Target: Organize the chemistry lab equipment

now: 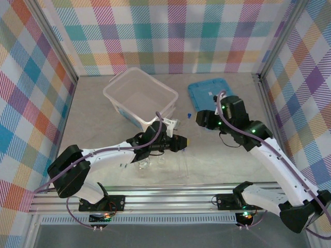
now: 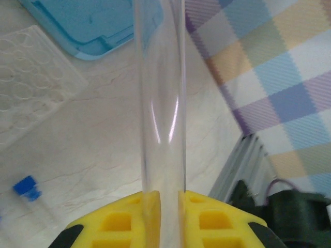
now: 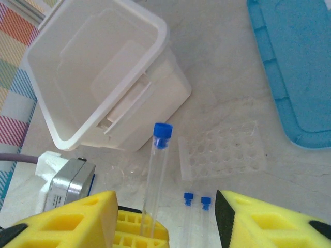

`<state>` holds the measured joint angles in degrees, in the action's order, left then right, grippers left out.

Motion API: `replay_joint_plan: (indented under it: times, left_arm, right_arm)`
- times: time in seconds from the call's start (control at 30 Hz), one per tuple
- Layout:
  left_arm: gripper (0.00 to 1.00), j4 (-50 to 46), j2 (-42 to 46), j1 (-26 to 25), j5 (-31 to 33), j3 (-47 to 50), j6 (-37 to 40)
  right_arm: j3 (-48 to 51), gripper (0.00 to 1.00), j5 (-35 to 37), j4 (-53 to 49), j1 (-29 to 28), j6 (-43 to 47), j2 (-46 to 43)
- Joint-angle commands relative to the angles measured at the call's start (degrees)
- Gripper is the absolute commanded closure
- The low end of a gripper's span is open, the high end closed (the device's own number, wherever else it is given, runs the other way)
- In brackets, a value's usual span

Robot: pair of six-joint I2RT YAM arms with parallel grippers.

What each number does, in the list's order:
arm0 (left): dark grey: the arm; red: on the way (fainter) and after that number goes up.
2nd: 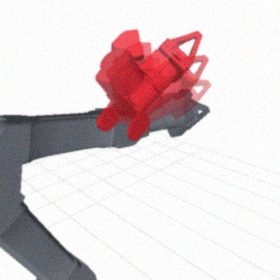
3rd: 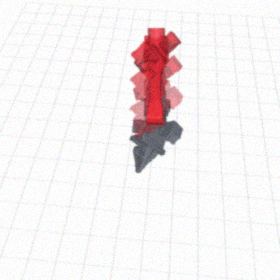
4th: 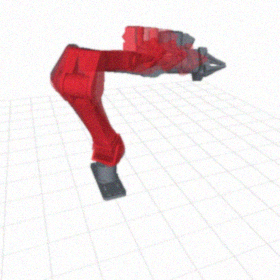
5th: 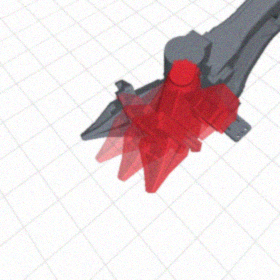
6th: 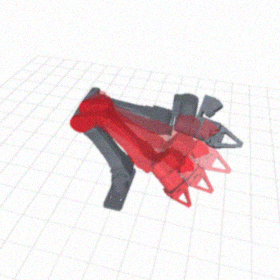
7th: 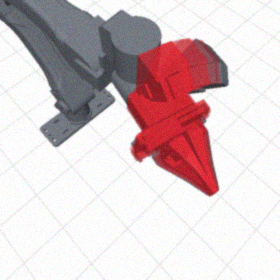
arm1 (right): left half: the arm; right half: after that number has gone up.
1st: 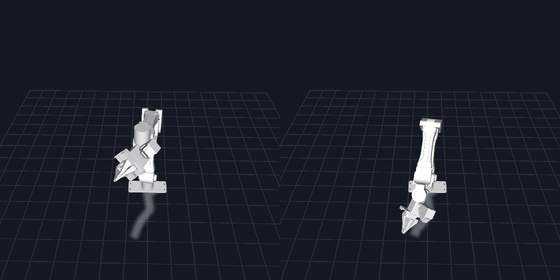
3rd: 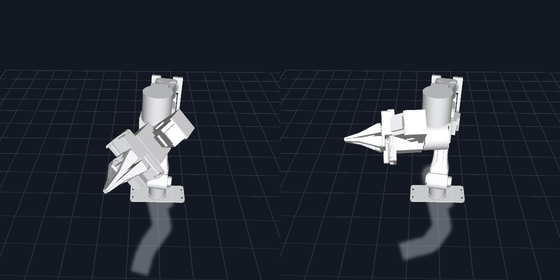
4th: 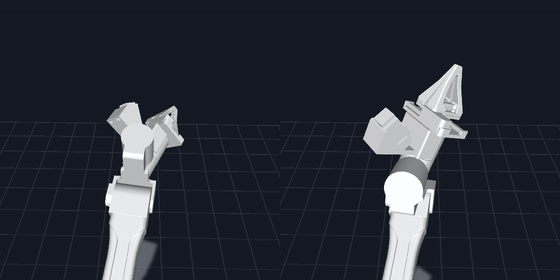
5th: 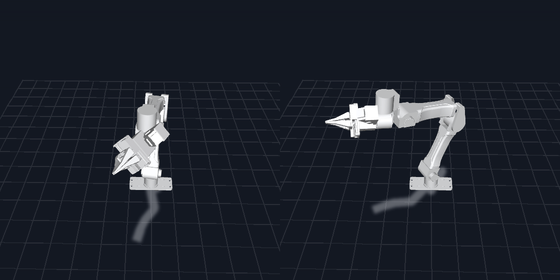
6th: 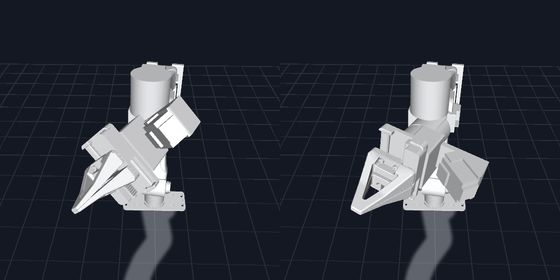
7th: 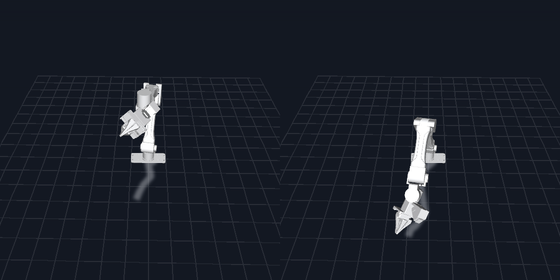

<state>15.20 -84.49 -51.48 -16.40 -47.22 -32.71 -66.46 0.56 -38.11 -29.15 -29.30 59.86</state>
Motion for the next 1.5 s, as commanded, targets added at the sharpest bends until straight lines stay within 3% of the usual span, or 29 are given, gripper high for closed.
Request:
replay_joint_plan:
  times: [0.0, 0.13, 0.3, 0.6, 1.47]
  left_arm:
    - [1.00, -7.6, 3.0, 0.4, 1.7, -2.2, 9.1]
    - [1.00, -12.2, 4.8, 0.4, 3.3, -3.2, 15.0]
    - [0.99, -17.3, 6.0, 0.3, 2.9, -4.5, 22.1]
    - [0.97, -19.7, 7.9, 0.3, 3.8, -3.4, 26.9]
    - [0.96, -15.5, 10.2, 0.2, 1.9, 0.1, 28.1]
  right_arm:
    - [-1.8, 0.44, -7.6, -5.3, 4.0, 4.3, -0.1]
    - [-1.7, 0.40, -18.4, -5.8, 9.1, 5.4, 3.1]
    - [-0.6, 0.38, -28.4, -2.6, 9.6, 5.5, 7.1]
    - [0.3, 0.45, -34.6, 2.7, 9.8, 3.0, 11.4]
    - [-0.4, 0.61, -49.1, 2.8, 9.7, 7.2, 17.9]
